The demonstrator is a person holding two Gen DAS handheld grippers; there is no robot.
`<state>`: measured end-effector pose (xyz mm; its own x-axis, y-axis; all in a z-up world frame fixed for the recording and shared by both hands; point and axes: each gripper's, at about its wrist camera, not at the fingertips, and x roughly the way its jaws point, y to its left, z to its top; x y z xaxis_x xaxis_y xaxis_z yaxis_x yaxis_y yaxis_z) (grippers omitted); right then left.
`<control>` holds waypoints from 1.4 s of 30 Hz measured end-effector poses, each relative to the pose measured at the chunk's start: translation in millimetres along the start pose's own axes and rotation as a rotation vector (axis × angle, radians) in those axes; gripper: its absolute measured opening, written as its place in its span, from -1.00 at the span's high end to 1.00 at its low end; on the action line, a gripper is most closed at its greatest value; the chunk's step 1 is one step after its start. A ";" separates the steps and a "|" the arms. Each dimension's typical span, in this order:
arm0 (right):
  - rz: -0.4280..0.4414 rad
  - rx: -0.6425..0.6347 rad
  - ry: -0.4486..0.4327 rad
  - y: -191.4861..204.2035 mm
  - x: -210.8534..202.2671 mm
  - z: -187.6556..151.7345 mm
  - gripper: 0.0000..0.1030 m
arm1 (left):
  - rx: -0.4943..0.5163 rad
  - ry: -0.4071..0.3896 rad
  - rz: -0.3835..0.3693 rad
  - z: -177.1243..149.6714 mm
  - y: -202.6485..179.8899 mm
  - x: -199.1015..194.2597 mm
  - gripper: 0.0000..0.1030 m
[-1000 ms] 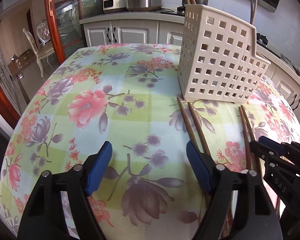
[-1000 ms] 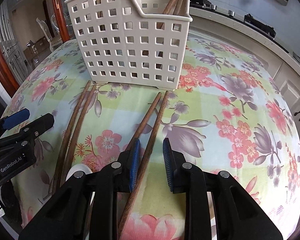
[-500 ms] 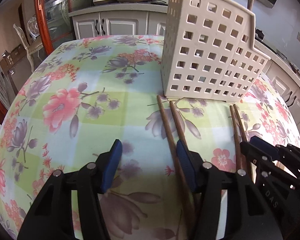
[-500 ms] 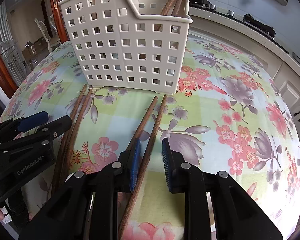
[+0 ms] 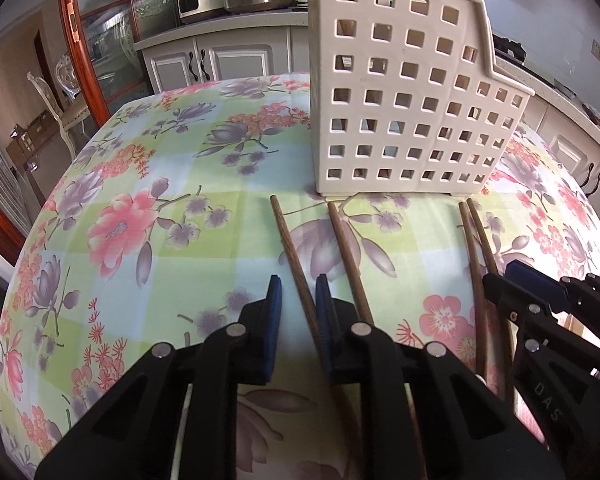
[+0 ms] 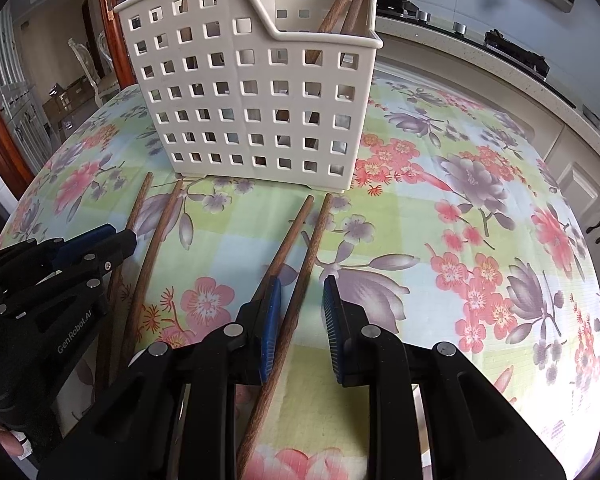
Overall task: Organize utensils
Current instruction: 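Lower the right gripper toward a brown chopstick lying beside the caddy, then close the right gripper on the chopstick and lift it upright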
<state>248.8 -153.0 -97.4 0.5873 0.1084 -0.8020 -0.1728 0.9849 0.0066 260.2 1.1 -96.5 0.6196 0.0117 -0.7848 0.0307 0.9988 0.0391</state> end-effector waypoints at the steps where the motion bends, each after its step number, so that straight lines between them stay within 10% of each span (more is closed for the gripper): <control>1: -0.001 -0.001 0.000 0.1 -0.1 -0.1 0.58 | 0.000 -0.001 0.000 -0.5 -0.7 0.0 0.72; 28: -0.006 -0.008 -0.014 3.5 -2.2 -2.8 0.87 | -0.002 -0.012 -0.018 -4.2 0.9 -3.0 0.88; 42: 0.022 0.004 -0.238 9.4 -66.9 0.5 0.87 | -0.067 -0.136 -0.059 -5.6 20.7 -53.4 0.88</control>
<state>208.2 -150.9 -43.4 0.7538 0.1578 -0.6379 -0.1847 0.9825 0.0247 223.4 21.4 -57.3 0.7186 -0.0490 -0.6937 0.0203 0.9986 -0.0495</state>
